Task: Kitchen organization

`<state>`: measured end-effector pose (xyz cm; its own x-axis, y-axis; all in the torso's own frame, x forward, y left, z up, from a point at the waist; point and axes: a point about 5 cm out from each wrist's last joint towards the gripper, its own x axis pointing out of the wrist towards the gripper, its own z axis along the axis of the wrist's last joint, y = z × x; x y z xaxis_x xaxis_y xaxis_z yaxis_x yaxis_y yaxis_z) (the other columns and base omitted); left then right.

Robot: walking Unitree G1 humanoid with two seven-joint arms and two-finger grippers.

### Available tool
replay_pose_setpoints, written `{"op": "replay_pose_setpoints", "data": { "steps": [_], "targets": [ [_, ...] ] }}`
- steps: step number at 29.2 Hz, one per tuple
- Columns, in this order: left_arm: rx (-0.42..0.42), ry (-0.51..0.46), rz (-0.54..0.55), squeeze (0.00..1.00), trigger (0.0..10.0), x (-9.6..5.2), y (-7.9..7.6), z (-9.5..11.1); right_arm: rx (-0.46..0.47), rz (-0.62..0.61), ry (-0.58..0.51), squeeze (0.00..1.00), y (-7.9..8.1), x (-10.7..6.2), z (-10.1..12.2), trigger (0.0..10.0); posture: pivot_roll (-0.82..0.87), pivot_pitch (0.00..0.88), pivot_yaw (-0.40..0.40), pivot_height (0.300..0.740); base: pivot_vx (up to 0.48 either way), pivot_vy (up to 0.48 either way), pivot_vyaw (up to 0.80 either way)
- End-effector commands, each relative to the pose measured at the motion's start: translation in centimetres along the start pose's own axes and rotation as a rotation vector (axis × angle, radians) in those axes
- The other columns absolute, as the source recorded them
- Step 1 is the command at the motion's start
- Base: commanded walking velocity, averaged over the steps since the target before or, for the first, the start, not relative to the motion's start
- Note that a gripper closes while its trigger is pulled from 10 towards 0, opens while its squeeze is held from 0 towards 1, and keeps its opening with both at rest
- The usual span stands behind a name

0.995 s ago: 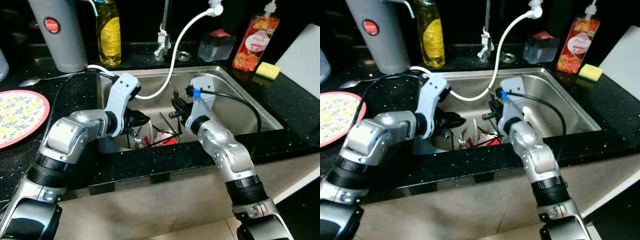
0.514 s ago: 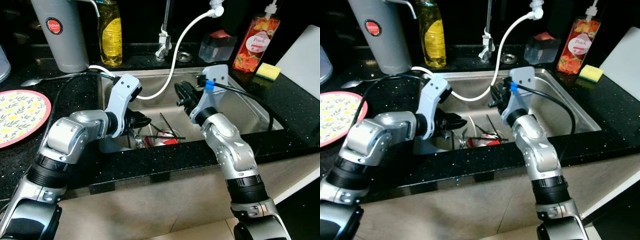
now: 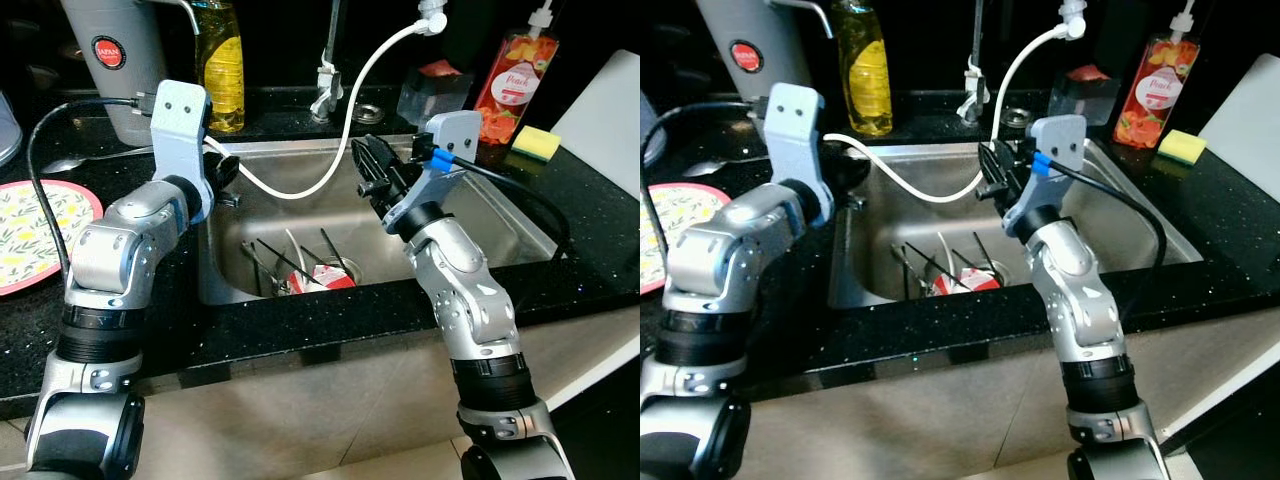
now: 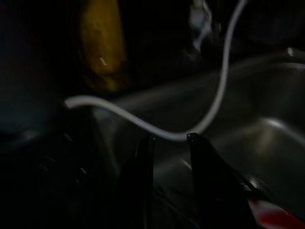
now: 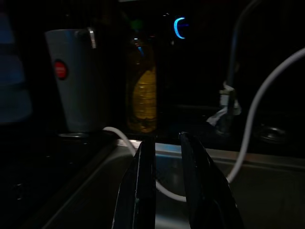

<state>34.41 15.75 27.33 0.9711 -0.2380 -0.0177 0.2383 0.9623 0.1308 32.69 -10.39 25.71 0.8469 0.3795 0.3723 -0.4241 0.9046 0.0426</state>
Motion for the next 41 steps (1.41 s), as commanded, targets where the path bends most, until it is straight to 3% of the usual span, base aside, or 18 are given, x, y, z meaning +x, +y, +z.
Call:
{"op": "replay_pose_setpoints", "data": {
  "steps": [1,5,6,8,9,11,12,14,16,24,33,37,38,39,41],
  "targets": [
    [0.039,0.005,0.058,0.0,10.0,0.1,0.6,0.1,-0.001,0.008,-0.019,0.0,0.1,0.1,0.4,10.0,0.06,0.0,-0.037,0.74,0.0,0.0,0.0],
    [0.077,0.205,0.174,0.0,10.0,0.6,1.8,-2.1,0.002,0.006,-0.018,0.0,0.1,0.0,0.4,10.0,0.06,0.0,-0.037,0.74,0.0,0.0,0.0],
    [0.083,0.349,0.223,0.0,10.0,0.4,2.5,-3.6,0.004,0.004,-0.017,0.0,0.0,0.0,0.3,10.0,0.06,0.0,-0.034,0.74,0.0,0.0,0.0],
    [0.1,0.387,0.245,0.0,10.0,0.3,2.7,-4.1,0.004,0.003,-0.016,0.0,0.0,0.0,0.3,10.0,0.06,0.0,-0.034,0.74,0.0,0.0,0.0],
    [0.161,0.468,0.29,0.0,10.0,-0.1,3.3,-5.1,0.006,0.001,-0.015,0.0,0.0,0.0,0.3,10.0,0.06,0.0,-0.034,0.74,0.0,0.0,0.0],
    [0.268,0.494,0.327,0.0,10.0,-0.3,3.7,-5.6,0.008,-0.004,-0.015,0.0,-0.1,-0.1,0.2,10.0,0.06,0.0,-0.034,0.74,0.0,0.0,0.0],
    [0.268,0.494,0.327,0.0,10.0,-0.3,3.7,-5.6,0.008,-0.004,-0.015,0.0,-0.1,-0.1,0.2,10.0,0.06,0.0,-0.034,0.74,0.0,0.0,0.0],
    [0.45,0.534,0.407,0.0,10.0,-0.6,4.6,-6.1,0.011,-0.008,-0.015,0.0,-0.2,-0.1,0.2,10.0,0.06,0.0,-0.032,0.74,0.0,0.0,0.0],
    [0.581,0.609,0.505,0.0,10.0,-1.1,5.8,-6.8,0.017,-0.012,-0.015,0.0,-0.2,-0.1,0.2,10.0,0.07,0.0,-0.034,0.74,0.0,0.0,0.0],
    [0.626,0.654,0.569,0.0,10.0,-1.6,6.7,-7.1,0.02,-0.014,-0.015,0.0,-0.3,0.0,0.2,10.0,0.07,0.0,-0.034,0.74,0.0,0.0,0.0],
    [0.532,0.708,0.644,0.0,10.0,-2.3,8.4,-7.5,0.027,-0.019,-0.014,0.0,-0.4,0.0,0.1,10.0,0.07,0.0,-0.035,0.74,0.0,0.0,0.0],
    [0.534,0.714,0.655,0.0,10.0,-2.3,8.7,-7.4,0.028,-0.021,-0.015,0.0,-0.4,0.0,0.1,10.0,0.07,0.0,-0.035,0.74,0.0,0.0,0.0],
    [0.534,0.717,0.66,0.0,8.4,-2.3,8.8,-7.4,0.029,-0.021,-0.015,0.0,-0.4,0.1,0.1,10.0,0.07,0.0,-0.035,0.74,0.0,0.0,0.0],
    [0.544,0.716,0.662,0.0,0.0,-2.3,8.8,-7.4,0.03,-0.022,-0.015,0.0,-0.5,0.0,0.1,10.0,0.07,0.0,-0.035,0.74,0.0,0.0,0.0],
    [0.55,0.715,0.665,0.0,0.0,-2.3,8.8,-7.5,0.03,-0.022,-0.015,0.0,-0.5,0.1,0.1,10.0,0.07,0.0,-0.036,0.74,0.0,0.0,0.0]
  ]
}}
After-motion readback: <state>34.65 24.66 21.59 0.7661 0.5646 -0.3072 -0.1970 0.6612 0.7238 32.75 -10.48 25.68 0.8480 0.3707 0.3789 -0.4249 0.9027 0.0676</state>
